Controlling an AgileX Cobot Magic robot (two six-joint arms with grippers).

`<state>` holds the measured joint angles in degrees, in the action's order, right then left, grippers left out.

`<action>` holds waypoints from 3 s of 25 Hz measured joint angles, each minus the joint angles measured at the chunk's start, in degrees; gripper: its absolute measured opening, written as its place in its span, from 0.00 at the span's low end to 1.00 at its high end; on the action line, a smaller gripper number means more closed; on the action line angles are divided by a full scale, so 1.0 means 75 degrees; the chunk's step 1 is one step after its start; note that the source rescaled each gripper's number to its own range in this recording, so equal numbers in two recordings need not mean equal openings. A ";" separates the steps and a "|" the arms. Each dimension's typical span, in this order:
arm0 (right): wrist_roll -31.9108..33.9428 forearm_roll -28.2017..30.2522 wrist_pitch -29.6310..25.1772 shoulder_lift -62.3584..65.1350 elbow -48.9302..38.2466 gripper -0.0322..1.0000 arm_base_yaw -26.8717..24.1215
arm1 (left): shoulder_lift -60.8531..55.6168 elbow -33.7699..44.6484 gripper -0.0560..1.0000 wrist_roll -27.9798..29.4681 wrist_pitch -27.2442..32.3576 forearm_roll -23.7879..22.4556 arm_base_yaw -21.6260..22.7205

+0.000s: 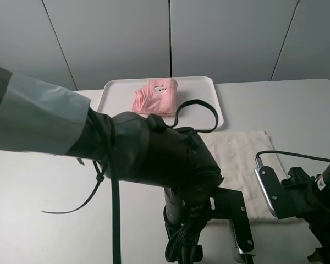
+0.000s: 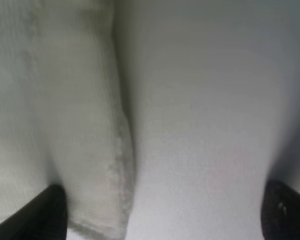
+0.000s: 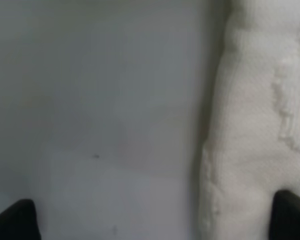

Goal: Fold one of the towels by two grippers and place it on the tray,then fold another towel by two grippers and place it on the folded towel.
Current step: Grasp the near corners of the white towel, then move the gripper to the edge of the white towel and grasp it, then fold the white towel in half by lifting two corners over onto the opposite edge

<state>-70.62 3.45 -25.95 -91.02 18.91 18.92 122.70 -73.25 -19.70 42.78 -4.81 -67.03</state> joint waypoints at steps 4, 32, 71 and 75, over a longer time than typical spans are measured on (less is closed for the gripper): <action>0.0000 0.0000 0.0168 -0.0109 0.0032 1.00 0.0000 | 0.0000 0.0000 1.00 0.0000 0.0000 0.0000 0.0000; -0.0018 0.0380 0.0669 -0.0283 0.0141 0.04 0.0000 | 0.0011 0.0000 0.95 0.0061 -0.0028 -0.0071 0.0000; 0.0510 -0.1464 -0.0878 0.2428 -0.0033 0.03 -0.0005 | -0.0859 0.0000 0.05 0.1665 0.0136 -0.0821 0.0000; 0.0715 -0.1931 -0.1214 0.3097 -0.0046 0.03 -0.0005 | -0.1160 0.0000 0.05 0.2021 0.0220 -0.0819 0.0000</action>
<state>-65.26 -11.04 -35.06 -67.80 18.57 18.89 114.01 -73.25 -4.55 44.43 -10.95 -67.03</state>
